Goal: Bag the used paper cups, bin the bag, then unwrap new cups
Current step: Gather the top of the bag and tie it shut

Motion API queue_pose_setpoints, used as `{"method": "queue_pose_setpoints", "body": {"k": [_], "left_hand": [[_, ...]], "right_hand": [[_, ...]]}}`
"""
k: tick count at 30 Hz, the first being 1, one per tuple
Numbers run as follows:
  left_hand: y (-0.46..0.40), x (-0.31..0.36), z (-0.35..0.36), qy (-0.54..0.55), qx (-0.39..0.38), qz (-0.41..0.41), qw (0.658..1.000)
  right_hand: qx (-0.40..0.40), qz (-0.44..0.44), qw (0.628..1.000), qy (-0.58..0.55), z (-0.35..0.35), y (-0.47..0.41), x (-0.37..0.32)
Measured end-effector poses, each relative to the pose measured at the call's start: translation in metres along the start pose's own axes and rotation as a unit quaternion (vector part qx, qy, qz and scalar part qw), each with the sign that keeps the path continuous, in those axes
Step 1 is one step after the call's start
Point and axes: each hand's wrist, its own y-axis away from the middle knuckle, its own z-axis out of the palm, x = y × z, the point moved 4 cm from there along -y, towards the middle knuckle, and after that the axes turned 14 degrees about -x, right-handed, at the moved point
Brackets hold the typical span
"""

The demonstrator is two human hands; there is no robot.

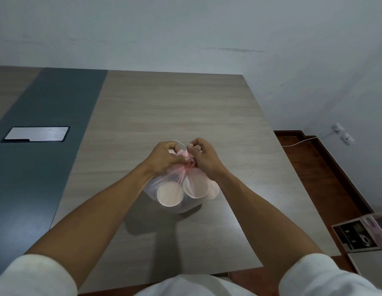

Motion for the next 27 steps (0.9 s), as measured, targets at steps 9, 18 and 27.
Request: {"method": "queue_pose_setpoints", "body": {"k": [9, 18, 27], "left_hand": [[0.005, 0.013, 0.013, -0.448, 0.114, 0.107, 0.880], [-0.007, -0.004, 0.000, 0.044, -0.018, -0.026, 0.999], [-0.013, -0.008, -0.003, 0.048, 0.007, -0.068, 0.996]], "right_hand": [[0.092, 0.042, 0.994, 0.044, -0.007, -0.014, 0.005], [0.095, 0.023, 0.992, 0.078, -0.009, -0.006, 0.009], [0.049, -0.021, 0.998, 0.022, -0.004, -0.003, -0.002]]}}
